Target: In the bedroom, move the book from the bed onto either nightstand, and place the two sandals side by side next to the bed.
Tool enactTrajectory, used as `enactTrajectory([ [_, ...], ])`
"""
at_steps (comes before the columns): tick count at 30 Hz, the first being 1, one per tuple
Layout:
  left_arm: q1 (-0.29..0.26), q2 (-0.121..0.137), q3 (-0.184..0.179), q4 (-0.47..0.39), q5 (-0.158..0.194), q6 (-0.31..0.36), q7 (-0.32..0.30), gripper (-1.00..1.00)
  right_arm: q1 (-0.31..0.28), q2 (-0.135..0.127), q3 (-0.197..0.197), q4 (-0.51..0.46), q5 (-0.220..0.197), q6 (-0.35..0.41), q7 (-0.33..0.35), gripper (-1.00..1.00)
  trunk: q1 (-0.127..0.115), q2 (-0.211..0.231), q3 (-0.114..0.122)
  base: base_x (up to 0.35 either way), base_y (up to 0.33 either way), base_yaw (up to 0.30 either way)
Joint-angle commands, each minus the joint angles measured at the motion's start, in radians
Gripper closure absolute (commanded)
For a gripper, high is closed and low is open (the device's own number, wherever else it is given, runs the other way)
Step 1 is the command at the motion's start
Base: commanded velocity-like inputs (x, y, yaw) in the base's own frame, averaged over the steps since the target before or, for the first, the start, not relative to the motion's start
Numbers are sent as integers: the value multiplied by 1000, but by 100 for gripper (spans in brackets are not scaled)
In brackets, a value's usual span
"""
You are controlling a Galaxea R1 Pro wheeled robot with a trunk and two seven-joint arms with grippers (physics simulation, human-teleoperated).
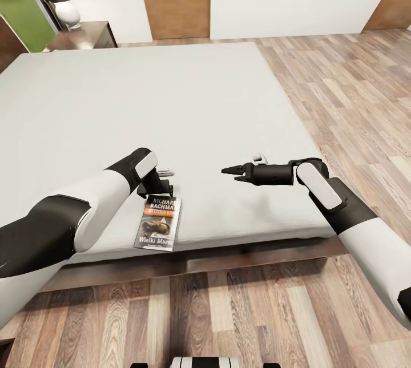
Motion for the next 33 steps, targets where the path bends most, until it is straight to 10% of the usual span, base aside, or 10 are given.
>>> enactTrajectory([
  [1,0,0,6,13,26,3,7,-100,-1,-1,2,0,9,0,10,-100,0,0,-1,-11,0,0],
  [33,0,2,7,10,27,3,7,-100,-1,-1,2,0,9,-1,10,-100,0,0,-1,-15,0,0],
])
